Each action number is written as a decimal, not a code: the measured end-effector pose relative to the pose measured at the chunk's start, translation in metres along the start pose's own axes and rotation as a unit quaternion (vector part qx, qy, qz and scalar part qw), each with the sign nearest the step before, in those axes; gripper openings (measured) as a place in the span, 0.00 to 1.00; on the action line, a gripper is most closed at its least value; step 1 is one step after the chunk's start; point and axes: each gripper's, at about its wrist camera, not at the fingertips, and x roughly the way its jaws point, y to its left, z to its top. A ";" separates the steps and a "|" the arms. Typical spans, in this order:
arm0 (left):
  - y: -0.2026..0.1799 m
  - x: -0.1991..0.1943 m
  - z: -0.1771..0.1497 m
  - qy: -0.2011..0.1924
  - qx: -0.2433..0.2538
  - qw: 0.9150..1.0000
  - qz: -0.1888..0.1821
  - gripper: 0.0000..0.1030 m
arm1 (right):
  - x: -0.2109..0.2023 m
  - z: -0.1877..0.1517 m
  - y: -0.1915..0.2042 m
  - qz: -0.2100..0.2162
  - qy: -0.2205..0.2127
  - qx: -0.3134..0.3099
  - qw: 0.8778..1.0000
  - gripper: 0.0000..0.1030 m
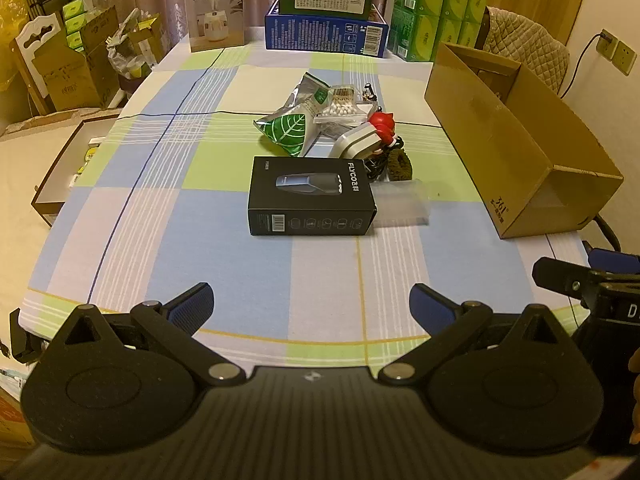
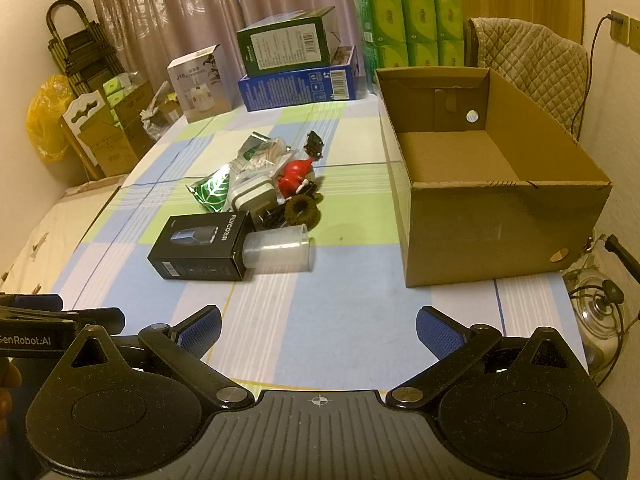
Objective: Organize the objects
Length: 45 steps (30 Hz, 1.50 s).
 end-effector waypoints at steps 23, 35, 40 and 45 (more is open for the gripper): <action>-0.001 0.001 -0.001 0.002 0.002 1.000 -0.008 0.99 | 0.004 0.000 0.000 0.002 0.006 -0.007 1.000 0.98; -0.002 0.003 0.003 0.004 0.002 1.000 -0.018 0.99 | 0.007 0.002 0.000 0.009 0.010 -0.011 1.000 0.98; -0.002 0.004 0.003 0.007 0.000 1.000 -0.028 0.99 | 0.009 0.002 0.000 0.011 0.011 -0.016 1.000 0.98; -0.001 0.005 0.006 0.004 -0.007 1.000 -0.025 0.99 | 0.013 0.001 0.001 0.021 0.016 -0.031 0.999 0.98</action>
